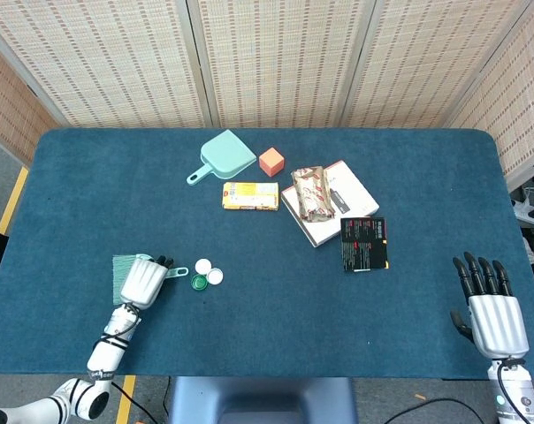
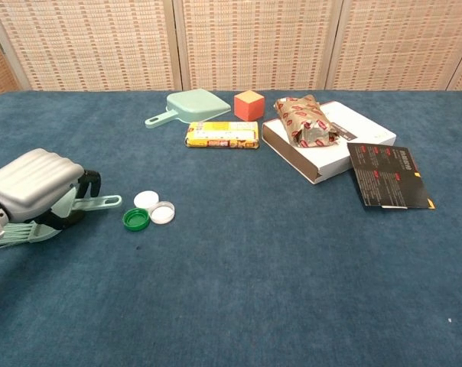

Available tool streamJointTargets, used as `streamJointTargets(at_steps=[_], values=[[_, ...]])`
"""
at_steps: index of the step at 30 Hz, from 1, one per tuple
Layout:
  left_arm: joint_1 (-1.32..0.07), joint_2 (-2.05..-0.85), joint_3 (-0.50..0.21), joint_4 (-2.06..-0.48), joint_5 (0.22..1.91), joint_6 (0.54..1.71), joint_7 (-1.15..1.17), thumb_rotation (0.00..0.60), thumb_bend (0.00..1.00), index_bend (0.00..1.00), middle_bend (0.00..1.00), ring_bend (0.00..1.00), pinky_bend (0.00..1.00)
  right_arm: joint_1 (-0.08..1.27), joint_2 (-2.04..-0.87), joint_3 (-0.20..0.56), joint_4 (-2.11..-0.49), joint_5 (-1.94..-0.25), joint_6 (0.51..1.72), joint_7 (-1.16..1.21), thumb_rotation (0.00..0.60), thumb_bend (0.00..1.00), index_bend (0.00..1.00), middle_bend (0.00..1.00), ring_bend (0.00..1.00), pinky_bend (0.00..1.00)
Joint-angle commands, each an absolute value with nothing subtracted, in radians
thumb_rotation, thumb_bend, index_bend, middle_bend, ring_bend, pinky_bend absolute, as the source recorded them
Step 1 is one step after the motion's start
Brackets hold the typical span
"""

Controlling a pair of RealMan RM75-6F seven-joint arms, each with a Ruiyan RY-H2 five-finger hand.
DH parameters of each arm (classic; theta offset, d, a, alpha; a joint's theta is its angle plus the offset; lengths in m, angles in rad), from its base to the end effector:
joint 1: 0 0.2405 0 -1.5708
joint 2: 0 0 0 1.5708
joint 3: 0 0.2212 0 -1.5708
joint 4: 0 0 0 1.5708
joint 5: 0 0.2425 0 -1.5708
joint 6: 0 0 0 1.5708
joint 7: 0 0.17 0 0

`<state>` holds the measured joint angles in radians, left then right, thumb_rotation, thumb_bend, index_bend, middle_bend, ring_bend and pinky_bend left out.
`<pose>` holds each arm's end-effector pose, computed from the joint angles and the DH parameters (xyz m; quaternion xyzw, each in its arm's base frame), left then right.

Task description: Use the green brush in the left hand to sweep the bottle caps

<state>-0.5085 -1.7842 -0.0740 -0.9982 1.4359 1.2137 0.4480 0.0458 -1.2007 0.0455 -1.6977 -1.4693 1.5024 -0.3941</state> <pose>-0.2160 0.3211 -0.0694 -0.7527 -0.2028 -0.3042 0.5476 -0.2727 -0.1928 0.0854 0.6219 -0.3364 0.3033 0.6388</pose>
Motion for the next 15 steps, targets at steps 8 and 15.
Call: streamJointTargets(at_steps=[8,15], values=[[-0.519,-1.796,-0.09,-0.862,1.636,1.528,-0.382,0.6,0.81,0.73,0.89,0.74,0.91,0.049,-1.205,0.043,-1.701,-1.462,1.489,-0.405,0.6,0.22,0.0,0.0,0.0,0.0],[-0.552,-1.926,-0.107,-0.602,1.637,1.579,-0.704,0.6,0.81,0.73,0.88,0.74,0.9,0.044,-1.202,0.04,-1.707,-1.467,1.497,-0.408,0.6,0.22,0.0,0.0,0.0,0.0]])
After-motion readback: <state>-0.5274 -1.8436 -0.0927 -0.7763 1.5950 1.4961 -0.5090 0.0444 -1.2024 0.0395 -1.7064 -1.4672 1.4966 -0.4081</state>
